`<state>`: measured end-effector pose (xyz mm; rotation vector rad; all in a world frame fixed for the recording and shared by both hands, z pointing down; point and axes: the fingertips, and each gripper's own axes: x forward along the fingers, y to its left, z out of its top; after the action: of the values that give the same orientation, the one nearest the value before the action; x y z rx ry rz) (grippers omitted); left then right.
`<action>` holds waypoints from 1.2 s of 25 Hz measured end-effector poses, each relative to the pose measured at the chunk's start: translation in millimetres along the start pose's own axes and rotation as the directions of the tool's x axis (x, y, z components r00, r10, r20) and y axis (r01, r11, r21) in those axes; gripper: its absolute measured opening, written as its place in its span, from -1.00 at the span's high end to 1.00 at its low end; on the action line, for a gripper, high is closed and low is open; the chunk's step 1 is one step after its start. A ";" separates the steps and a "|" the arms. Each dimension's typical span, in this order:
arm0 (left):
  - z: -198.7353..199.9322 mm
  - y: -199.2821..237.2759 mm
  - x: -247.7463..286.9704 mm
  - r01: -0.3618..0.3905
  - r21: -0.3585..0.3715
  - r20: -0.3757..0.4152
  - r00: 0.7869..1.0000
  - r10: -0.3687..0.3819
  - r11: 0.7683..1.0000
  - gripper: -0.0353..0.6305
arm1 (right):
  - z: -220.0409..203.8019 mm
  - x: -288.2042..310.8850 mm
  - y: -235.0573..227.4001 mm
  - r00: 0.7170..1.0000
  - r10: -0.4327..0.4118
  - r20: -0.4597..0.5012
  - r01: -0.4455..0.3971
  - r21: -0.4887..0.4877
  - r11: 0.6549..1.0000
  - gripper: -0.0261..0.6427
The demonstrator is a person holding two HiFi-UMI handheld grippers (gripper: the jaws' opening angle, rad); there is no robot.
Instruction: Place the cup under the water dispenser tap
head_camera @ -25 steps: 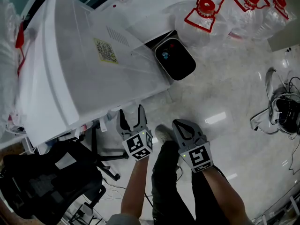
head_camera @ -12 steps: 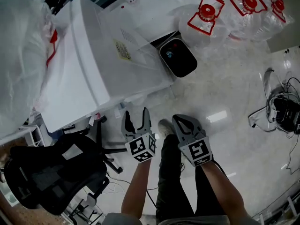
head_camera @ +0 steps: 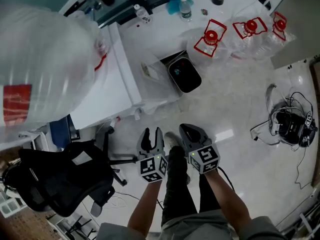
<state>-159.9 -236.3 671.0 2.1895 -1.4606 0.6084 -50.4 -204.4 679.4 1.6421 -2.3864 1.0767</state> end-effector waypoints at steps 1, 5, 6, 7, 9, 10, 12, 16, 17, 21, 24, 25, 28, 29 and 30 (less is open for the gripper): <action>11.3 -8.7 -7.7 0.020 0.000 0.004 1.000 -0.020 1.000 0.38 | 10.0 -6.2 3.1 1.000 0.004 0.007 -0.004 0.012 1.000 0.89; 56.5 -37.7 -39.6 0.090 0.017 0.034 0.995 -0.091 0.996 0.59 | 48.9 -31.8 21.8 0.999 0.031 0.012 -0.031 -0.003 1.000 0.89; 67.3 -43.8 -47.5 0.106 0.021 0.039 0.994 -0.107 0.994 0.64 | 58.9 -38.2 26.9 0.999 0.036 0.011 -0.036 -0.015 0.999 0.89; 78.4 -49.3 -54.8 0.119 0.026 0.046 0.992 -0.121 0.993 0.68 | 69.9 -44.2 32.2 0.999 0.041 0.013 -0.041 -0.029 0.999 0.89; 100.2 -59.1 -70.1 0.141 0.035 0.063 0.988 -0.143 0.989 0.74 | 93.5 -56.3 44.4 0.998 0.052 0.027 -0.051 -0.056 0.997 0.89; 109.9 -63.8 -79.1 0.150 0.035 0.070 0.986 -0.152 0.988 0.75 | 105.0 -63.3 51.7 0.998 0.057 0.035 -0.055 -0.067 0.996 0.89; 127.6 -71.8 -98.8 0.165 0.031 0.078 0.983 -0.167 0.986 0.79 | 127.1 -77.5 68.0 0.996 0.066 0.052 -0.062 -0.079 0.995 0.89; 166.9 -79.7 -130.7 0.190 0.020 0.108 0.976 -0.191 0.982 0.83 | 171.0 -91.8 101.0 0.991 0.108 0.084 -0.101 -0.082 0.992 0.89; 176.9 -83.5 -135.8 0.198 0.021 0.123 0.972 -0.199 0.980 0.84 | 182.4 -95.5 105.8 0.989 0.118 0.092 -0.110 -0.087 0.990 0.89; 202.4 -83.3 -164.8 0.208 0.037 0.158 0.964 -0.211 0.977 0.84 | 211.0 -114.4 132.8 0.983 0.135 0.122 -0.124 -0.091 0.988 0.89; 223.9 -75.3 -178.2 0.204 0.060 0.192 0.958 -0.212 0.977 0.84 | 231.8 -119.3 154.0 0.979 0.143 0.148 -0.128 -0.105 0.986 0.89; 229.6 -74.0 -183.2 0.205 0.061 0.203 0.956 -0.213 0.977 0.85 | 237.0 -122.6 161.3 0.977 0.146 0.154 -0.128 -0.120 0.985 0.89; 250.3 -69.2 -195.1 0.208 0.075 0.241 0.945 -0.220 0.975 0.85 | 253.2 -127.1 182.4 0.970 0.163 0.179 -0.134 -0.165 0.977 0.89; 257.2 -67.4 -197.5 0.212 0.081 0.252 0.941 -0.226 0.974 0.85 | 259.4 -127.3 188.1 0.967 0.167 0.191 -0.133 -0.175 0.975 0.89; 262.7 -65.7 -199.8 0.217 0.089 0.262 0.937 -0.233 0.972 0.85 | 265.0 -127.9 193.2 0.965 0.168 0.201 -0.131 -0.183 0.974 0.89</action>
<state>-137.2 -217.5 335.8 2.5205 -1.3024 0.2839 -69.1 -214.2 328.0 1.6174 -2.6912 0.7202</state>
